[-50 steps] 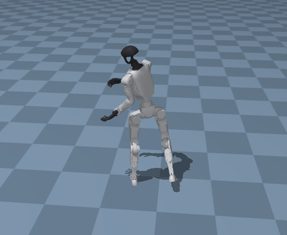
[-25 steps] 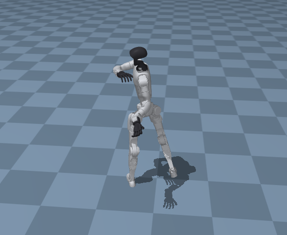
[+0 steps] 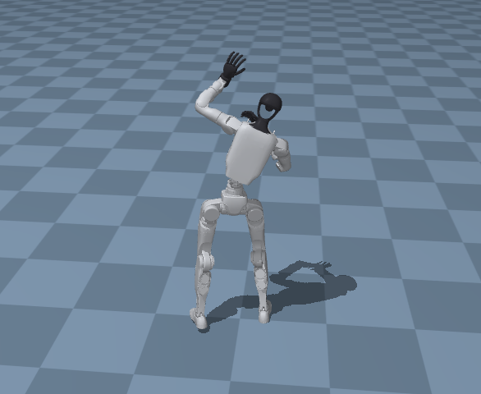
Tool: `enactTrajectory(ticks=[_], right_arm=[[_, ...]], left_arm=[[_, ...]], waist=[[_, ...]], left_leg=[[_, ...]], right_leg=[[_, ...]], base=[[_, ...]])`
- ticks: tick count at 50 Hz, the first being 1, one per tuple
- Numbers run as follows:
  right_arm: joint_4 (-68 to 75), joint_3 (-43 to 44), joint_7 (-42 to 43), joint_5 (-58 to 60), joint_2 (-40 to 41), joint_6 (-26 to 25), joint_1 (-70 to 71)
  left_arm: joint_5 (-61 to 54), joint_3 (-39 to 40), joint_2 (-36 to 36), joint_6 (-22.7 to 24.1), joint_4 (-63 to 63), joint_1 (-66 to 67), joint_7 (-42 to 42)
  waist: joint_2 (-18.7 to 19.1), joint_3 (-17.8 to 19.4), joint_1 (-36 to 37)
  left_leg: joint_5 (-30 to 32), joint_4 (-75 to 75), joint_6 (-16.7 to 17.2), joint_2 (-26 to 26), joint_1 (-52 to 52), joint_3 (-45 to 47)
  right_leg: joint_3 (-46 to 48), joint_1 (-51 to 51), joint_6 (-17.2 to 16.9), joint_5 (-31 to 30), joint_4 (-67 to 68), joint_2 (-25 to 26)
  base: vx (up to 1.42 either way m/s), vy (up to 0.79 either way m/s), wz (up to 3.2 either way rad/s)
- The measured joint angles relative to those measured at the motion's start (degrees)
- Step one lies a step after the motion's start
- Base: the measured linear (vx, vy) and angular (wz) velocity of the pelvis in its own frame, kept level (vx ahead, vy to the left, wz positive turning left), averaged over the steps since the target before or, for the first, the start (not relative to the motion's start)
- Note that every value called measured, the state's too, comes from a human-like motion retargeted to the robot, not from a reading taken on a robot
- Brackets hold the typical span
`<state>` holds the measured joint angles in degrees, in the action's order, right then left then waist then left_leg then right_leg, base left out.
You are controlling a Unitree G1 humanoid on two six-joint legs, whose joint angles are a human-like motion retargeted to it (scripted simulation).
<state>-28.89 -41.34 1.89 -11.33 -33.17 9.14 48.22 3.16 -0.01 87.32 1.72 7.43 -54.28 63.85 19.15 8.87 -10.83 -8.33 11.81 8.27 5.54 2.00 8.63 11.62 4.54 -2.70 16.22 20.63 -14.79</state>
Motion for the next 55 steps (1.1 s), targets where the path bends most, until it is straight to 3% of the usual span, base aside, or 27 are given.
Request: enactTrajectory(ticks=[2,3,5,7,8,10,12,15,17,20,25,32,37,45,50,55], right_arm=[[2.54,2.93,5.68,-0.77,-6.78,-0.42,-5.81],[4.08,6.79,8.68,-1.20,-9.88,-0.83,-10.25],[7.10,17.80,12.23,-1.87,-10.41,-2.54,-18.93],[10.46,26.22,11.76,-2.04,-13.60,-4.33,-25.70],[12.13,30.25,11.87,-2.95,-15.24,-5.05,-28.76],[14.40,41.15,12.22,-5.27,-19.02,-4.64,-37.47],[14.88,51.92,13.22,-7.78,-20.37,-2.35,-47.73],[14.95,62.06,15.59,-10.40,-18.22,0.10,-58.90],[15.12,65.92,15.63,-10.50,-16.93,0.80,-63.15],[14.31,67.37,15.85,-11.77,-13.48,0.73,-66.08],[13.22,61.44,14.79,-13.95,-8.69,-0.09,-63.54],[16.19,43.05,20.43,-11.84,-5.75,-0.81,-50.01],[20.84,32.78,19.48,-8.61,-2.76,-3.92,-38.92],[22.27,22.99,10.82,-5.56,-2.25,-6.62,-25.29],[23.14,18.15,8.52,-3.96,-2.20,-6.43,-20.81],[30.55,13.74,8.61,-4.37,0.10,-7.49,-18.04]], left_arm=[[2.09,-28.96,-1.00,-6.75,-25.12,-30.69,-4.85],[3.70,-48.65,-6.24,-10.55,-42.23,-50.36,-9.75],[6.83,-80.15,-22.76,-13.92,-77.54,-81.10,-32.00],[8.89,-80.20,-29.10,-11.53,-91.37,-82.26,-56.38],[7.76,-80.20,-30.89,-11.83,-92.97,-81.64,-61.74],[4.17,-80.20,-31.56,-10.84,-86.01,-77.32,-59.45],[9.08,-80.20,-29.96,-8.97,-75.16,-72.26,-46.08],[20.01,-80.20,-31.16,-11.08,-68.58,-67.46,-32.53],[21.10,-80.20,-30.55,-9.43,-66.07,-63.44,-31.00],[23.02,-80.20,-33.11,-8.81,-66.50,-59.49,-35.88],[18.77,-79.71,-33.80,-5.25,-65.58,-56.34,-46.46],[6.11,-72.78,-33.65,-1.85,-64.94,-54.64,-44.80],[-5.36,-63.98,-35.37,-1.18,-60.48,-51.27,-46.52],[-10.25,-47.41,-35.93,0.19,-46.51,-38.77,-50.34],[-15.59,-37.08,-37.56,2.21,-38.72,-24.79,-48.59],[-31.75,-26.05,-43.52,4.50,-35.68,-8.00,-52.07]], waist=[[2.91,4.10,-7.48],[3.46,5.06,-9.77],[0.20,8.18,-14.71],[0.03,10.89,-20.22],[0.08,12.17,-22.61],[0.38,14.52,-24.95],[-0.08,15.89,-26.05],[-2.09,16.74,-26.71],[-2.85,16.93,-26.97],[-4.12,15.51,-26.09],[-5.96,12.47,-23.40],[-8.67,9.56,-18.84],[-11.69,7.74,-14.95],[-18.19,5.67,-6.62],[-23.05,4.55,-0.69],[-26.83,5.00,5.94]], left_leg=[[0.49,0.40,0.22,0.43,-0.72,1.47],[0.72,0.37,0.31,0.64,-1.25,2.13],[1.20,-0.23,0.64,0.80,-2.08,3.48],[1.24,-1.09,1.30,1.20,-2.31,4.89],[1.68,-2.02,1.62,1.01,-2.32,5.39],[1.86,-3.51,2.05,0.93,-1.41,6.79],[1.56,-4.40,2.39,0.61,-0.49,8.19],[0.58,-4.65,2.10,0.01,0.12,9.71],[-0.32,-4.23,1.98,-0.09,0.22,10.42],[-1.34,-3.23,1.82,0.01,-0.22,11.40],[-3.29,-0.64,1.57,0.73,-1.24,13.70],[-8.56,3.99,-1.65,2.35,-1.81,19.79],[-9.36,6.77,-3.97,3.71,-2.40,20.28],[-8.93,6.19,-2.67,4.12,-3.28,15.78],[-8.23,3.38,-3.59,2.26,-3.41,13.55],[-7.52,0.80,-3.51,0.58,-3.27,11.17]], right_leg=[[-0.62,0.53,-0.60,-1.35,-2.10,0.71],[-0.80,0.86,-0.71,-2.01,-3.41,1.07],[-1.18,1.48,-0.65,-3.14,-6.08,1.63],[-1.37,3.10,-1.38,-3.20,-5.64,2.07],[-1.55,2.08,-0.49,-4.14,-9.26,2.45],[-2.07,0.87,-0.36,-5.26,-13.20,3.07],[-3.02,0.32,-1.06,-5.72,-15.49,3.23],[-4.91,0.25,-2.33,-6.19,-17.86,3.09],[-6.21,0.36,-2.79,-6.25,-18.87,3.13],[-7.75,0.73,-3.83,-6.37,-20.15,3.28],[-8.61,0.81,-5.35,-5.66,-21.76,3.58],[-7.91,0.48,-6.65,-5.74,-22.31,3.62],[-6.40,-0.24,-7.33,-5.93,-21.38,3.61],[-3.49,-0.68,-7.67,-6.41,-19.49,3.68],[-1.34,-0.74,-7.15,-7.45,-19.14,2.34],[0.99,-1.44,-5.56,-7.88,-19.16,1.07]], base=[[-0.16,-0.02,-0.72],[-0.15,-0.01,-0.57],[-0.14,-0.01,-0.50],[-0.11,0.00,-0.45],[-0.10,0.01,-0.48],[-0.09,0.01,-0.61],[-0.06,-0.01,-0.73],[-0.07,-0.02,-0.72],[-0.08,-0.02,-0.63],[-0.09,-0.03,-0.53],[-0.10,-0.03,-0.37],[-0.11,-0.01,-0.06],[-0.11,0.03,0.30],[-0.11,0.08,0.39],[-0.10,0.11,0.46],[-0.06,0.13,0.46]])
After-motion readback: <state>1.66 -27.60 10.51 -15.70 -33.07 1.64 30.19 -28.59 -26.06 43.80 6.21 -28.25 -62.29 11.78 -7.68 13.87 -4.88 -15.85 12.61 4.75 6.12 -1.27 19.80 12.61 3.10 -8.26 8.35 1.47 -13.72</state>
